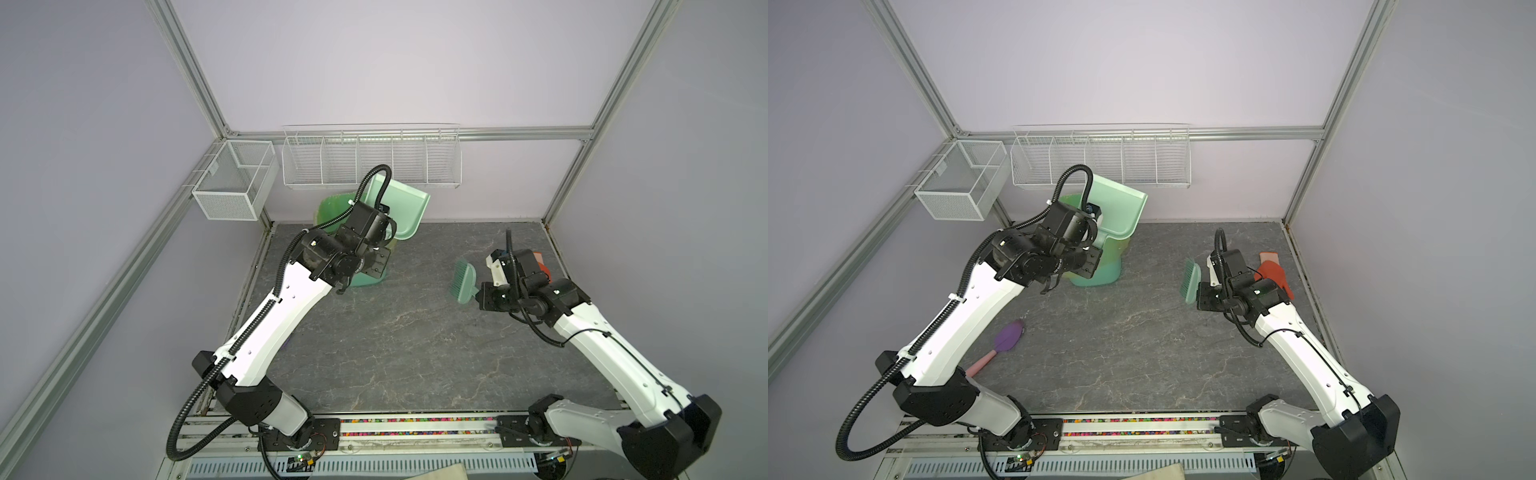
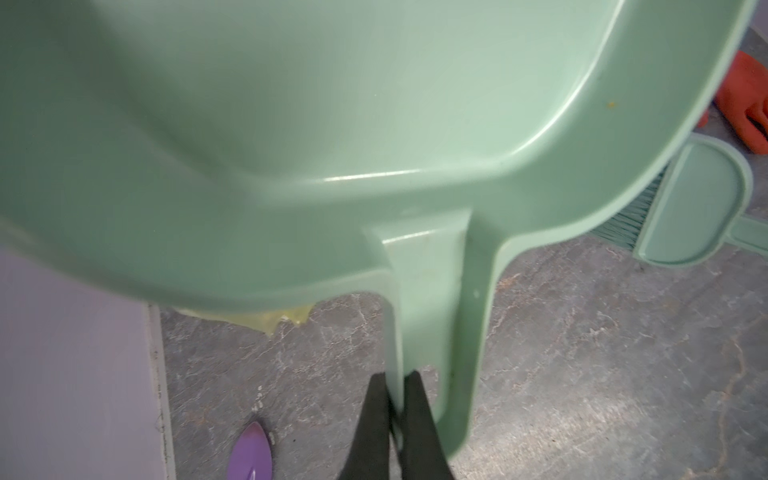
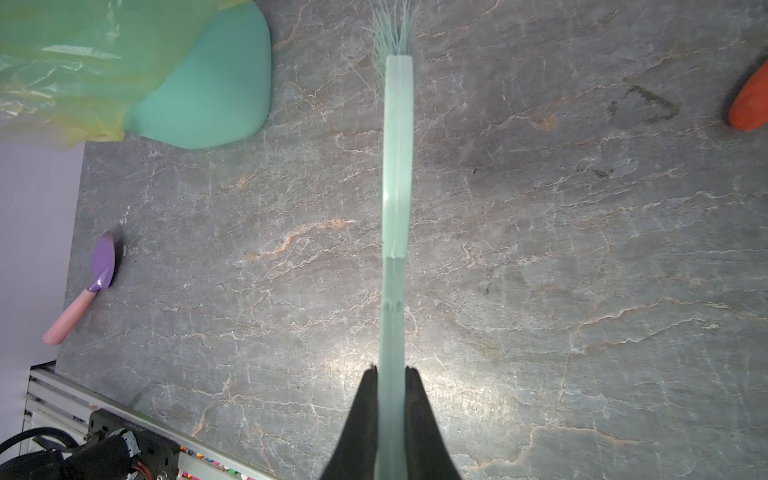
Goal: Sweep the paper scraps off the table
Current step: 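Bring the empty dustpan down beside the right brush with the left gripper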
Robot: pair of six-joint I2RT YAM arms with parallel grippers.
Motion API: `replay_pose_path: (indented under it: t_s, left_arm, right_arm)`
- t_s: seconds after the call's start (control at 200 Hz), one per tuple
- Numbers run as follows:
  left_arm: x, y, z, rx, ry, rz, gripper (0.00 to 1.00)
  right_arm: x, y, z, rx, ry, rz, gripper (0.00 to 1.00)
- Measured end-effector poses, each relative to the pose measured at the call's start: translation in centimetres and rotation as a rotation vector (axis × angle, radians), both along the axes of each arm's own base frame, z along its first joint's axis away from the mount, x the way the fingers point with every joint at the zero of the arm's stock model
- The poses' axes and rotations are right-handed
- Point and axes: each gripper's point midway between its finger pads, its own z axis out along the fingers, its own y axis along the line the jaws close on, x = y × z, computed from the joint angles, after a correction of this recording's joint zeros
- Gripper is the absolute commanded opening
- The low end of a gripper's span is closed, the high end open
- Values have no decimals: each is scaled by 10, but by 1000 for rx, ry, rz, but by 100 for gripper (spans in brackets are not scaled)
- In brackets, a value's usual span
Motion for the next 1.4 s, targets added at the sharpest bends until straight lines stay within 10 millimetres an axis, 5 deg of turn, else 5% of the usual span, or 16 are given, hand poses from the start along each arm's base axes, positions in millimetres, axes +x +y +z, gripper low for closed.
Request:
replay_pose_path:
  t_s: [0.595,0.86,1.4]
  left_arm:
    - [-22,-47,-52,-22,156,-100,0]
    - [-32,-78,-90,9,241,-153,0]
    - [-31,-106,-167,68,413,-163,0]
  right_arm:
    - [13,-30,8,10,-18,-105,7]
    - [10,-35,15,28,-37,-115,7]
    - [9,-64,23,33,-56,-176,7]
